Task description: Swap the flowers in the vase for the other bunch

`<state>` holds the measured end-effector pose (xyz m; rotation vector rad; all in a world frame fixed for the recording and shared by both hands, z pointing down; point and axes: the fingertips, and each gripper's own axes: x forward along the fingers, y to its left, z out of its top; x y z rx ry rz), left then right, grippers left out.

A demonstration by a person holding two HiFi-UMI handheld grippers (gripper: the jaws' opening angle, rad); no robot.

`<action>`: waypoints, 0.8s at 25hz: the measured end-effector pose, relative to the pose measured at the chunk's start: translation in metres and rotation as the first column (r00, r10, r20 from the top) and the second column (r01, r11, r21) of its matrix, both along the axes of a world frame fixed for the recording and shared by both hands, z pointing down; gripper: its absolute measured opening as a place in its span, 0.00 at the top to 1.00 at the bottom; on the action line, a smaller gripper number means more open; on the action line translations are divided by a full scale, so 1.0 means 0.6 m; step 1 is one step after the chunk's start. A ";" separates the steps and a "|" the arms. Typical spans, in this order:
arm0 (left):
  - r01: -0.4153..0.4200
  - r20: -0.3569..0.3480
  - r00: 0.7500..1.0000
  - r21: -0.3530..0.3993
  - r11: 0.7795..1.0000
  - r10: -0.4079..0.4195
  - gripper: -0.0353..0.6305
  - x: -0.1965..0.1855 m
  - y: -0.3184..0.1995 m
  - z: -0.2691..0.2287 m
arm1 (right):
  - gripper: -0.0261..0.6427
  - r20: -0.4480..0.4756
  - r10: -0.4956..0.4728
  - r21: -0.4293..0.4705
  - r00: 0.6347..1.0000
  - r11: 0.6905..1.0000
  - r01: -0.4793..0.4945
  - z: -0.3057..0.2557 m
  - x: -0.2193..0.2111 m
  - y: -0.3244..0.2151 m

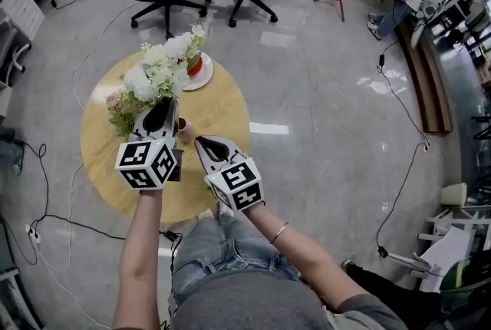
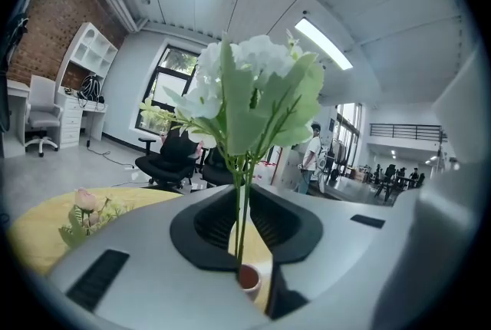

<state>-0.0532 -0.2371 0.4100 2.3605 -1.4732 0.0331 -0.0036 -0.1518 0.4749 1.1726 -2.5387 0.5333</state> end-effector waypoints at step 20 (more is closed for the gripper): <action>0.015 0.090 0.996 -0.089 0.996 -0.007 0.74 0.006 0.067 0.058 | 0.94 -0.003 -0.031 0.023 1.000 0.999 0.031 -0.002 0.005 0.038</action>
